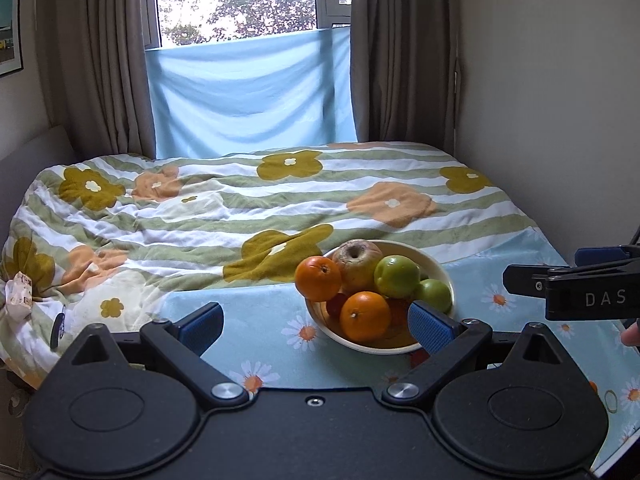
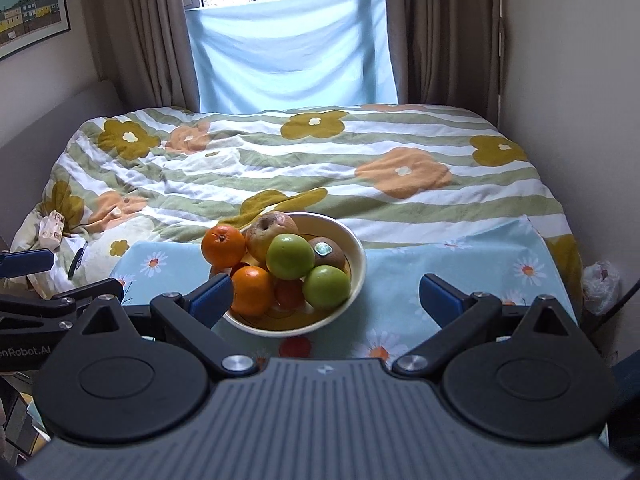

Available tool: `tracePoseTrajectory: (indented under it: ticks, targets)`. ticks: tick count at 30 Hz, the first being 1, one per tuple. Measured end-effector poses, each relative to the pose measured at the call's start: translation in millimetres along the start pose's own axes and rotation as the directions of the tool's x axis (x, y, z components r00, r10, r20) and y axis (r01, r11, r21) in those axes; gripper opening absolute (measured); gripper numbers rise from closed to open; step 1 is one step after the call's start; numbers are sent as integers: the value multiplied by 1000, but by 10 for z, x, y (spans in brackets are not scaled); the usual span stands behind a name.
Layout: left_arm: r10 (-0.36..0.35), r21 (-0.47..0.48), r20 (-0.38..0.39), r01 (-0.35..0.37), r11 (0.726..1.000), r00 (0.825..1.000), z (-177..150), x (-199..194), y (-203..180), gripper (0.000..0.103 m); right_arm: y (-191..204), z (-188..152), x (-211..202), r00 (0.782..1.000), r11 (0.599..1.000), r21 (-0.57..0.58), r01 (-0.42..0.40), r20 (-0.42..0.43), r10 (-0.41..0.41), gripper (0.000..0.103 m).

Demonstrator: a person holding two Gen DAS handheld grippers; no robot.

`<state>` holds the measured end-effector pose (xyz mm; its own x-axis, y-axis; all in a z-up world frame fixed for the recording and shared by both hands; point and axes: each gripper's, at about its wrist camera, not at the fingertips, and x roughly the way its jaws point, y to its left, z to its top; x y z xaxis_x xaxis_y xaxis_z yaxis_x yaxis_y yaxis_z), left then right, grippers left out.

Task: Organize fruits
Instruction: 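Withdraw both tools from the bowl toward the last loose fruits, then grasp the red tomato with the left tool while the right tool grasps a tangerine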

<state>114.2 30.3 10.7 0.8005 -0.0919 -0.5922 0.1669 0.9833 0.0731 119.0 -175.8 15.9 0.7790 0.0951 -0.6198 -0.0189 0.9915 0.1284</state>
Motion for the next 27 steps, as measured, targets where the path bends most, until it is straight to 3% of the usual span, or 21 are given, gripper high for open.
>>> tracePoseTrajectory:
  ticks: [13,21,27]
  targets:
    - [-98,99,-54,103,990,994,-223,83,-564,100,-627,-620,-444,989,983,105,148,-42,-144,103]
    - [-153,132,-165,175,976,974,-350,620,-722,99,-905,-952,-353,968,954,181,238,-125,-217,103]
    - [-163,144,-242,202,969,956,-426,1085,-769,92,-1008,-1135,-150,952,932,227,282,-188,-242,103]
